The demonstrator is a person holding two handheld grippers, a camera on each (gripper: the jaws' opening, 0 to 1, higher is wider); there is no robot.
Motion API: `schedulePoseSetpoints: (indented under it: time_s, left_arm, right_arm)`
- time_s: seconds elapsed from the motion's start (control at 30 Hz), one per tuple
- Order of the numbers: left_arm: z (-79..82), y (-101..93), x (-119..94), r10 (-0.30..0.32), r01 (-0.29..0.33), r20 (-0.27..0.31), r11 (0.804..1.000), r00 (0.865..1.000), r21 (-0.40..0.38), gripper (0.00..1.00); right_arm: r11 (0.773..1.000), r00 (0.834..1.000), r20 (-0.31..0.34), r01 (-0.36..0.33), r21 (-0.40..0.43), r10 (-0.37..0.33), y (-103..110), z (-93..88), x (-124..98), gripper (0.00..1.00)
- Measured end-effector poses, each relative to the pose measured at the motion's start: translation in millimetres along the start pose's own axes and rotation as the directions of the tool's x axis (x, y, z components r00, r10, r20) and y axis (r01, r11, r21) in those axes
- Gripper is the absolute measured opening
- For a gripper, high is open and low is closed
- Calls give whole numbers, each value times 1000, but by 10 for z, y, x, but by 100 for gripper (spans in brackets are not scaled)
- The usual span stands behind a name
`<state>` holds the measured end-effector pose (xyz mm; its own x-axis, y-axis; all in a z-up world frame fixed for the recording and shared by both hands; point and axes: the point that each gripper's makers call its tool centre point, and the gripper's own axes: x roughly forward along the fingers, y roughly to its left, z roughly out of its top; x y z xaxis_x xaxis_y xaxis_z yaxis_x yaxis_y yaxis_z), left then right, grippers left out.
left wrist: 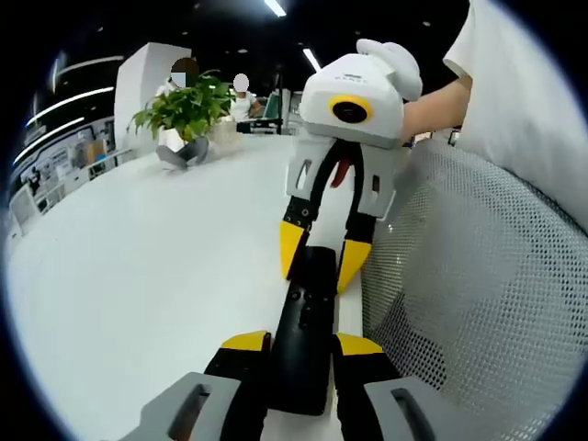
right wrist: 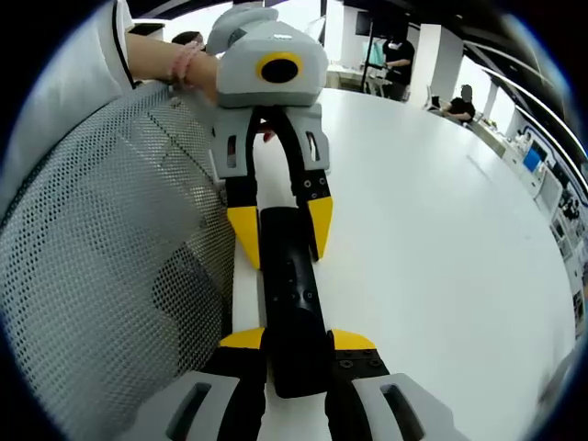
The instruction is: Press the specified remote control buttons in sequence, fully releasing each button before pressing the next.
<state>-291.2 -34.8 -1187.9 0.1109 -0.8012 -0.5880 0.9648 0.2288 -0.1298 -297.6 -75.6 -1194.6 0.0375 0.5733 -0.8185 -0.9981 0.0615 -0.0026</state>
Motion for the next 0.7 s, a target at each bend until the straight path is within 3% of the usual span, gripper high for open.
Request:
schedulePoseSetpoints:
  time_s: [0.17,0.3,0.43,0.5,0.57,0.63,0.7]
  left_arm:
    - [-25,105,-153,69,-71,-43,997,997,-43,36]
    - [173,251,-363,153,-148,43,983,987,-107,48]
    - [325,397,-593,260,-246,101,959,960,-138,75]
    - [435,451,-750,320,-290,160,940,934,-182,83]
    - [558,494,-903,379,-336,234,919,895,-206,96]
    - [717,498,-1092,426,-364,341,902,838,-231,100]
    - [825,522,-1298,491,-399,407,869,770,-293,100]
  right_arm:
    - [999,1000,17,15,35,-16,-19,11,-1,21]
    - [999,1000,23,12,45,-13,-24,11,-1,21]
    - [999,999,28,14,46,-16,-25,11,-1,21]
    - [999,999,37,17,51,-19,-27,11,0,22]
    - [998,999,46,18,60,-21,-27,17,-1,22]
    - [997,998,52,18,70,-22,-30,19,0,22]
    - [997,998,55,16,74,-20,-31,21,-1,22]
